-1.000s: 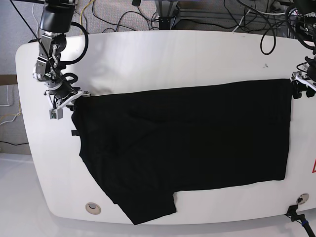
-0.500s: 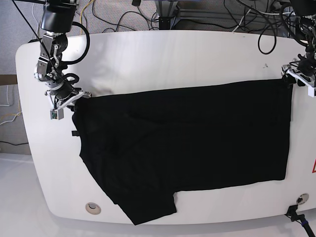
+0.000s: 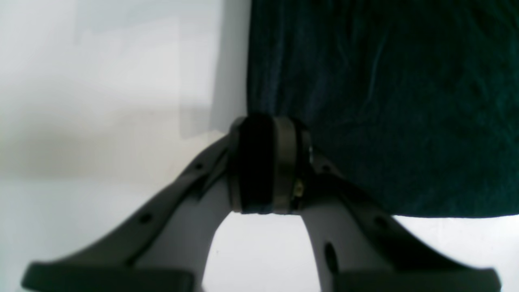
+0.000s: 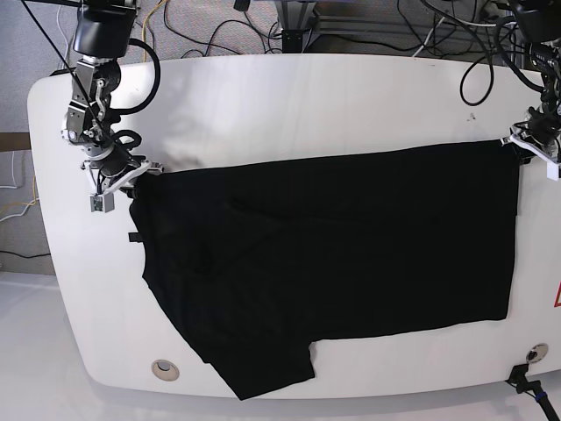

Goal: Fold the T-shirt properly
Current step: 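Drag the shirt with both grippers toward the robot's base, then move both grippers to the shirt's hem corners and grasp them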

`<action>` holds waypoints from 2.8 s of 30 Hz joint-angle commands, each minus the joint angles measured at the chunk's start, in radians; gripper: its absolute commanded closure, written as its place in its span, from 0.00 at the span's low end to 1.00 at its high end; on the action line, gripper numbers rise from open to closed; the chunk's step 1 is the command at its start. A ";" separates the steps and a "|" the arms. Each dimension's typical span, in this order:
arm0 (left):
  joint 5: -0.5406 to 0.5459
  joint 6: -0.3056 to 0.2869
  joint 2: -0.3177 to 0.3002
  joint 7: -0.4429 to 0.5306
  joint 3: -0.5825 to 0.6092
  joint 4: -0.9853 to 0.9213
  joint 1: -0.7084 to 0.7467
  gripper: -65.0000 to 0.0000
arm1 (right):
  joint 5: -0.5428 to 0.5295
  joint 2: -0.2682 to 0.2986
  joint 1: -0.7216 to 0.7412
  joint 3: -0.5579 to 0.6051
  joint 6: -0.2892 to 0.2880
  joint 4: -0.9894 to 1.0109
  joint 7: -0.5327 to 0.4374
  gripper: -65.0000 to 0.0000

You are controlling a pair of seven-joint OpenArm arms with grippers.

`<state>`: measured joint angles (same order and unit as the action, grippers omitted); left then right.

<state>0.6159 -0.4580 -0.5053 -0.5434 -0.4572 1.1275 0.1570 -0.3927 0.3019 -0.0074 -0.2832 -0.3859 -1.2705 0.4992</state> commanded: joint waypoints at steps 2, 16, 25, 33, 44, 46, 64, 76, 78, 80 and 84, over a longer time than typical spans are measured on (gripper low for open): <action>-0.004 -0.002 -0.019 -0.013 -0.004 0.007 -0.003 0.88 | 0.018 0.006 -0.016 0.003 0.002 -0.042 0.046 1.00; -0.001 -0.002 -0.019 -0.017 -0.010 0.092 0.171 1.00 | 0.016 -0.023 -0.312 -0.029 0.008 -0.320 0.051 1.00; 0.000 -0.002 -0.020 -0.017 -0.012 0.243 0.401 1.00 | 0.018 -0.082 -0.579 -0.132 0.003 -0.459 0.051 1.00; -0.001 -0.002 -0.023 -0.017 -0.053 0.291 0.507 1.00 | 0.019 -0.083 -0.684 -0.132 0.003 -0.513 0.051 1.00; -0.003 -0.002 -0.040 -0.019 -0.120 0.291 0.540 0.97 | 0.025 -0.082 -0.716 -0.132 0.003 -0.525 0.051 1.00; -0.003 -0.002 -0.040 -0.019 -0.119 0.291 0.539 0.74 | 0.025 -0.082 -0.714 -0.132 0.009 -0.525 0.051 1.00; -0.004 -0.002 -0.091 -0.019 -0.271 0.550 0.396 0.46 | 0.024 -0.097 -0.555 -0.169 0.003 -0.703 0.146 0.25; -0.138 0.000 -0.086 -0.019 -0.033 0.208 -0.179 0.46 | 0.025 -0.099 -0.073 -0.164 0.003 -0.613 0.395 0.25; -0.204 0.000 -0.083 -0.016 -0.016 0.124 -0.262 0.46 | 0.025 -0.097 -0.015 -0.162 0.003 -0.542 0.395 0.25; -0.241 0.000 -0.082 -0.011 0.004 0.016 -0.348 0.46 | 0.027 -0.092 0.040 -0.126 0.003 -0.459 0.393 0.25; -0.299 0.000 -0.082 0.061 0.044 -0.208 -0.495 0.46 | 0.027 -0.068 0.123 -0.061 0.003 -0.323 0.342 0.25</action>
<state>0.3164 -0.4557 -0.5644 -0.5323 -0.4263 0.9539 -0.3096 -0.3599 0.2161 0.0952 -0.3508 -0.3882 -1.6051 0.8890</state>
